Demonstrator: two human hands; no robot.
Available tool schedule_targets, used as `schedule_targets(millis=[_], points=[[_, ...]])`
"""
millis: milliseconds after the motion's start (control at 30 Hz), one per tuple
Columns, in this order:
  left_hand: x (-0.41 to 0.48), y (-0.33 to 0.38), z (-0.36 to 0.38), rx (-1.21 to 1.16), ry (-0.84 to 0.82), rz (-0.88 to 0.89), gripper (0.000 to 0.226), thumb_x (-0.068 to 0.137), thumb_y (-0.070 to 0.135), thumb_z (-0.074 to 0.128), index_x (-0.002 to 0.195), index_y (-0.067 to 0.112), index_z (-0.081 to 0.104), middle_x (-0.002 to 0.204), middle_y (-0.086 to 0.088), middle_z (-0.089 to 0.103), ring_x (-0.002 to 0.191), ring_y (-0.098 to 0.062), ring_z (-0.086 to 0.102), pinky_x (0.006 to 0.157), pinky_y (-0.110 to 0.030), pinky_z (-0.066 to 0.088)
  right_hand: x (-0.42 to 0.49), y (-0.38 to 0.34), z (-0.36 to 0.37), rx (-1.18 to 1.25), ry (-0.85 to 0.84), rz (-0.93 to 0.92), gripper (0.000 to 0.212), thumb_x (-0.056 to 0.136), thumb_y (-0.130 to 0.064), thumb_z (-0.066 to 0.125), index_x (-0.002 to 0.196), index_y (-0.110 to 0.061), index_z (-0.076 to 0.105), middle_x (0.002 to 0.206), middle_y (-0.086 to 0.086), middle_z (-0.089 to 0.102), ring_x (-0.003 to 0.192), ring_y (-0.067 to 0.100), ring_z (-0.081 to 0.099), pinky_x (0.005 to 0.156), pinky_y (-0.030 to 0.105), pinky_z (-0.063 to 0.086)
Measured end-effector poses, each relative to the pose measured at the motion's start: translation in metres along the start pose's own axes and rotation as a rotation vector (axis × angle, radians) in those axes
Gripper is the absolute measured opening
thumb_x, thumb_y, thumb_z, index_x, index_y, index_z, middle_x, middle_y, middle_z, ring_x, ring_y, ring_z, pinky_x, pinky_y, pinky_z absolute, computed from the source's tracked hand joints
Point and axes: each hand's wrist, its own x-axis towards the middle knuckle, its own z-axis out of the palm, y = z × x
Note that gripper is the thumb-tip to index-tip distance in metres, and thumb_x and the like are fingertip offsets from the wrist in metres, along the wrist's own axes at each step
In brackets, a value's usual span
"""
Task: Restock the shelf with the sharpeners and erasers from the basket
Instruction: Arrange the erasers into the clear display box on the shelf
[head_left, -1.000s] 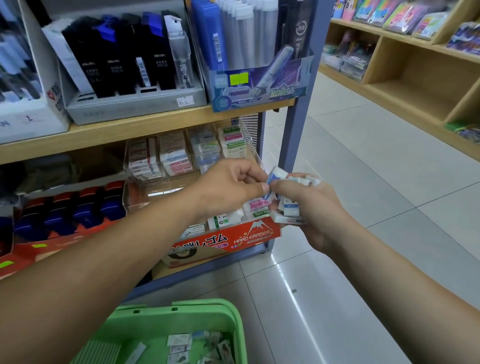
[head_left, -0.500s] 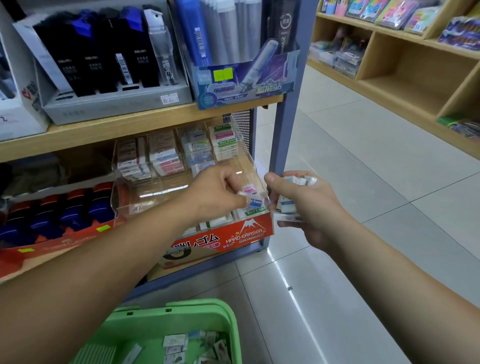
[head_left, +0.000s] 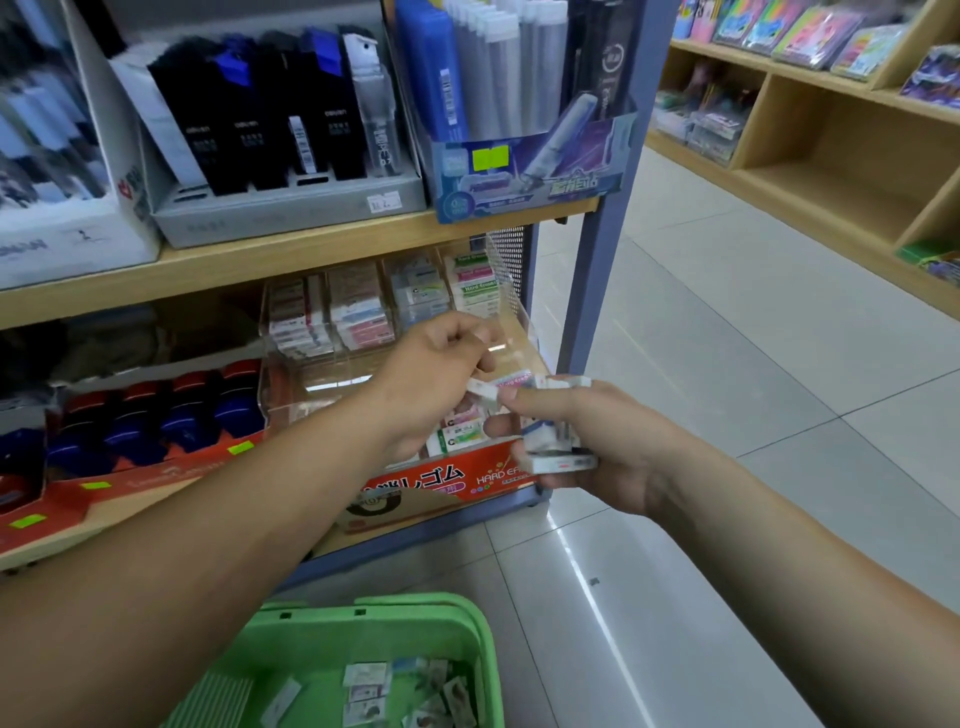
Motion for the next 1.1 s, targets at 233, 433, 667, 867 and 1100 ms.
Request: schedule_targets(millis=[233,433,667,867,1100], points=[[-0.017,-0.004,-0.02,-0.004,0.016,0.076,0.02,0.109,0.027,0.05,0.117,0.02,0.067,0.095,-0.001,0.067,0.085,-0.023,0.058,0.072,-0.039,0.047,0.007,-0.003,0.023,0.041,0.026,-0.065,0.034,0.09,-0.026,0.079,0.12,-0.01,0.075,0.113,0.021,0.077,0.118,0.048,0.067,0.105,0.061,0.049],[-0.037,-0.002,-0.045,-0.251,-0.057,-0.045,0.029,0.109,0.029,0.048,0.117,0.009,0.067,0.093,-0.008,0.071,0.086,-0.024,0.073,0.08,-0.036,0.062,0.014,-0.007,0.046,0.045,0.155,-0.085,0.028,0.094,-0.027,0.075,0.118,-0.014,0.073,0.105,0.021,0.078,0.111,0.045,0.071,0.097,0.058,0.056],[-0.049,-0.008,-0.078,-0.061,-0.134,0.025,0.036,0.086,-0.003,0.075,0.12,0.01,0.07,0.106,-0.006,0.077,0.099,-0.022,0.075,0.084,-0.034,0.062,0.017,-0.009,0.058,0.043,0.112,-0.088,0.038,0.091,-0.039,0.079,0.122,-0.019,0.072,0.09,0.009,0.079,0.08,0.026,0.074,0.056,0.03,0.056],[-0.036,0.0,-0.053,0.162,-0.199,0.056,0.051,0.091,0.001,0.071,0.131,0.032,0.068,0.108,-0.002,0.069,0.091,-0.016,0.071,0.082,-0.031,0.063,0.012,-0.013,0.039,0.037,0.204,-0.124,0.045,0.09,-0.049,0.075,0.118,-0.014,0.07,0.095,0.008,0.079,0.082,0.028,0.077,0.065,0.036,0.062],[0.01,-0.005,-0.014,0.324,0.053,0.196,0.017,0.087,0.01,0.079,0.096,0.022,0.073,0.081,-0.001,0.062,0.067,-0.009,0.056,0.056,-0.019,0.05,0.005,-0.014,-0.006,0.08,0.393,-0.079,0.032,0.1,-0.024,0.058,0.125,-0.005,0.065,0.092,0.007,0.08,0.077,0.023,0.075,0.072,0.039,0.061]])
